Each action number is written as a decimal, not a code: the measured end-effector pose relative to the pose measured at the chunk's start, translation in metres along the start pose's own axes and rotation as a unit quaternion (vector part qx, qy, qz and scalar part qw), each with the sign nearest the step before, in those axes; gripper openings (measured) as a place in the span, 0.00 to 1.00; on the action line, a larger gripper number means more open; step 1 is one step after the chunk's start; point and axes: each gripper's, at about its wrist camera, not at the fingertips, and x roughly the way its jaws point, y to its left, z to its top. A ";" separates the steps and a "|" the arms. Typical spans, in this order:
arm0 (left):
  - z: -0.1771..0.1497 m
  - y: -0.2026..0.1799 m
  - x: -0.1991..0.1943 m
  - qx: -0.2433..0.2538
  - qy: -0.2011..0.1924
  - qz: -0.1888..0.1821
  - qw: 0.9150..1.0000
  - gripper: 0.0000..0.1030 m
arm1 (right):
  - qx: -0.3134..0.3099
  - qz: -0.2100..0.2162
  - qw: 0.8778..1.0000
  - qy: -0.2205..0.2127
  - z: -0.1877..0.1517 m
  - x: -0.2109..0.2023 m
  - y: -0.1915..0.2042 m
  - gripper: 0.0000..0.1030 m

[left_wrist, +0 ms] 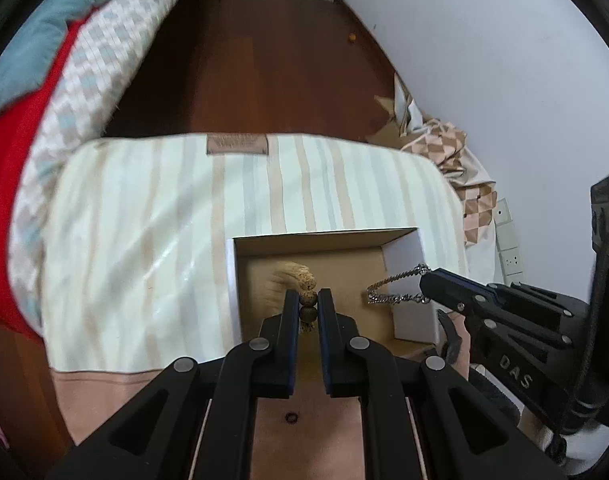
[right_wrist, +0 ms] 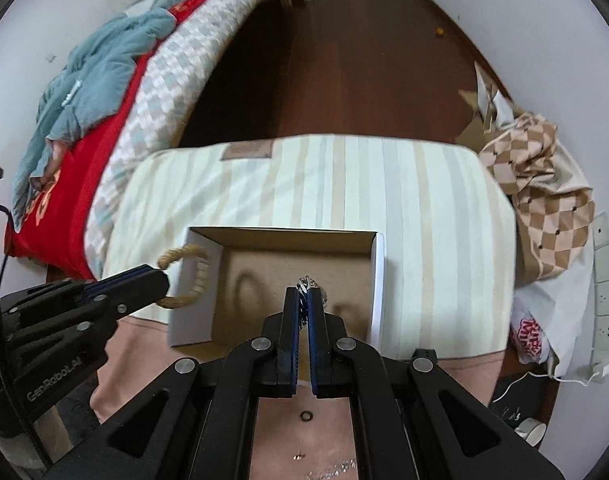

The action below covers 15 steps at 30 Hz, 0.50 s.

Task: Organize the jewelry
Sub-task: 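Carry both bracelets into the white box and open both tools, then lift both open tools out of the box and back from it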

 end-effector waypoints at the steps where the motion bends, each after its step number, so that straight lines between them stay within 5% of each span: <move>1: 0.003 0.002 0.007 -0.002 0.008 -0.003 1.000 0.06 | 0.001 0.004 1.000 0.006 0.001 0.006 -0.002 0.04; 10: 0.010 0.013 0.031 -0.043 0.053 -0.046 0.997 0.10 | 0.005 0.031 0.998 0.057 0.013 0.036 -0.005 0.09; 14: 0.010 0.010 0.016 -0.031 0.026 -0.004 0.999 0.67 | 0.009 0.023 0.998 0.057 0.011 0.030 -0.009 0.39; 15: 0.010 0.010 0.011 -0.029 0.017 0.003 0.999 0.68 | 0.006 0.019 0.998 0.052 0.010 0.025 -0.009 0.39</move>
